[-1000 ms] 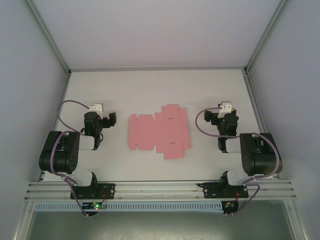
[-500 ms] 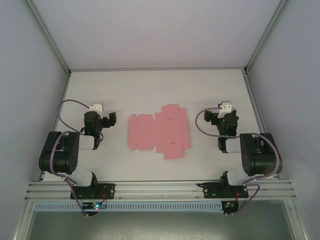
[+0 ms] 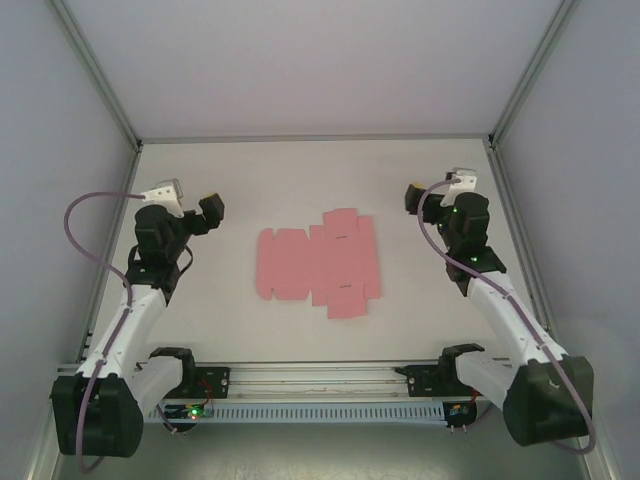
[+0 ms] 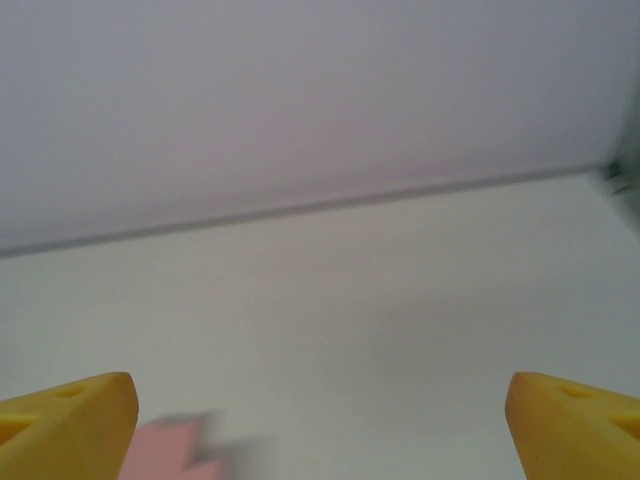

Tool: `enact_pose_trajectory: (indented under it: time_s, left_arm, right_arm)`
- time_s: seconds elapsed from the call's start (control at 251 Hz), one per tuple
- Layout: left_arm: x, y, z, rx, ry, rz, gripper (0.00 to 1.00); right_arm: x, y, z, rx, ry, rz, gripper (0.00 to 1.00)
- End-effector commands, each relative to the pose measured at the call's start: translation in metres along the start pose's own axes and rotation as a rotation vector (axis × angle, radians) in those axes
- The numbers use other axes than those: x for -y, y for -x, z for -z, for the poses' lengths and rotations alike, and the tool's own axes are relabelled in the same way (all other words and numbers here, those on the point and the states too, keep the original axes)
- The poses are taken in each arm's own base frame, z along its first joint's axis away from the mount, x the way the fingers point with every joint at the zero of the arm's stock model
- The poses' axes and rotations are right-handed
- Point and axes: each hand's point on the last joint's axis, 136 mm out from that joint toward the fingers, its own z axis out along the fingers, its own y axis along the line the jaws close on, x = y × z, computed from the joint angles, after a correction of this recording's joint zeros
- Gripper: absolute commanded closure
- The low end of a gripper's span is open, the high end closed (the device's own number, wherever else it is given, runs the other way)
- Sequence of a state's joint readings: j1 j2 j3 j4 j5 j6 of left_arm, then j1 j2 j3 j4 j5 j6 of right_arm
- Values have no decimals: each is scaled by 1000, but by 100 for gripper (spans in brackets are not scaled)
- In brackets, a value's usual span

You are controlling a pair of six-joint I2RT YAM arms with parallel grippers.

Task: Assemble paper box

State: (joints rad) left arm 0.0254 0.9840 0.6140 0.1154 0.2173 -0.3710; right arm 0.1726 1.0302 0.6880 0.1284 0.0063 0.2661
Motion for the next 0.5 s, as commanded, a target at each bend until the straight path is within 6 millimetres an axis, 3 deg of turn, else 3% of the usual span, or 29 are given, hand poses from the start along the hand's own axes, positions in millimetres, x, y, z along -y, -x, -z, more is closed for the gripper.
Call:
enact_pose_trajectory:
  time_s: [0.0,0.144,0.204,0.495]
  left_arm:
    - [5,-81,2,-364,-18,201,0]
    - [17,-114,-3,-530,-36,192,0]
    - [29,-124,-7,-569,-110,206,0]
    - [64,-170,-15,-755,-275,166,0]
  right_arm:
    - [-61,-93,18,-393,201,-90,6]
    - [-120,-143,24,-604,392,-162,14]
    - [-134,-158,21,-657,442,-165,15]
    - [-103,-222,-11,-783,334,-239,22]
